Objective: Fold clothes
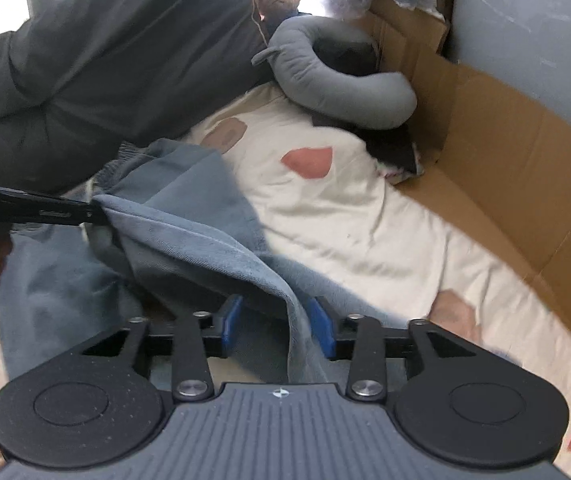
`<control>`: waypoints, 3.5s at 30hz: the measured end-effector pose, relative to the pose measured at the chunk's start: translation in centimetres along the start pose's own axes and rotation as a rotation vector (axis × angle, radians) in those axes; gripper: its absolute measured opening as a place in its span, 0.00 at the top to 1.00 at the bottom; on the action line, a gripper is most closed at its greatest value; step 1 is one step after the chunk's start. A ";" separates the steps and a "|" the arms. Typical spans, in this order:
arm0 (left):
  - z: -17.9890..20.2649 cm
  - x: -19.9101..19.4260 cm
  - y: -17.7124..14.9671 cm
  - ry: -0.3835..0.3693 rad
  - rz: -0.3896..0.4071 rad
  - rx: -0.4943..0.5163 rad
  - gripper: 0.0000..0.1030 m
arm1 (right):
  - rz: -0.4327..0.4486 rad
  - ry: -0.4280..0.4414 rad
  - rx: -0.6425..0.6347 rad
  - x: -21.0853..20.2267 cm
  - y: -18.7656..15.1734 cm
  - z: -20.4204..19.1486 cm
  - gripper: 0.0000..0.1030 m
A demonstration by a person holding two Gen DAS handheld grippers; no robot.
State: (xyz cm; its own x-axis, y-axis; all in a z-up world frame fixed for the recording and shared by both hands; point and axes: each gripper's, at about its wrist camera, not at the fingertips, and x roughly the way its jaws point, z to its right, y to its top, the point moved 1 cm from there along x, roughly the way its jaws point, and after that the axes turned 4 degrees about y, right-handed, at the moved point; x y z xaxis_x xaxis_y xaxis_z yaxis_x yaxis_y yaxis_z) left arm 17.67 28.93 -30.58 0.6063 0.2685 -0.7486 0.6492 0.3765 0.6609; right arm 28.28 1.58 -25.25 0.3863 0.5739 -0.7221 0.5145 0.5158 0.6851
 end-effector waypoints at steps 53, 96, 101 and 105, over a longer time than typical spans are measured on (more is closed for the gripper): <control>15.2 -2.7 6.2 -0.213 -0.024 0.359 0.37 | 0.133 -0.052 0.778 -1.3 -14.2 12.2 1.00; 26.6 -9.8 -1.1 -0.420 -0.255 0.629 0.29 | 0.256 -0.358 1.024 -27.3 -22.3 14.5 1.00; 26.6 -8.5 -1.9 -0.393 -0.276 0.629 0.29 | 0.219 -0.355 1.058 -24.2 -25.1 14.7 0.99; 26.5 -7.7 -2.2 -0.391 -0.280 0.620 0.29 | 0.194 -0.341 1.078 -21.2 -26.9 15.7 0.96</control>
State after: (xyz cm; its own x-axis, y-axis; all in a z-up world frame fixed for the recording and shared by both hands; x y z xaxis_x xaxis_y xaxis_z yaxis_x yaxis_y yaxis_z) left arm 23.72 2.48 -24.82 0.4256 -0.1384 -0.8943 0.8697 -0.2103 0.4465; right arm 18.31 -34.47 -29.92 0.6334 0.2973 -0.7144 0.7483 -0.4704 0.4677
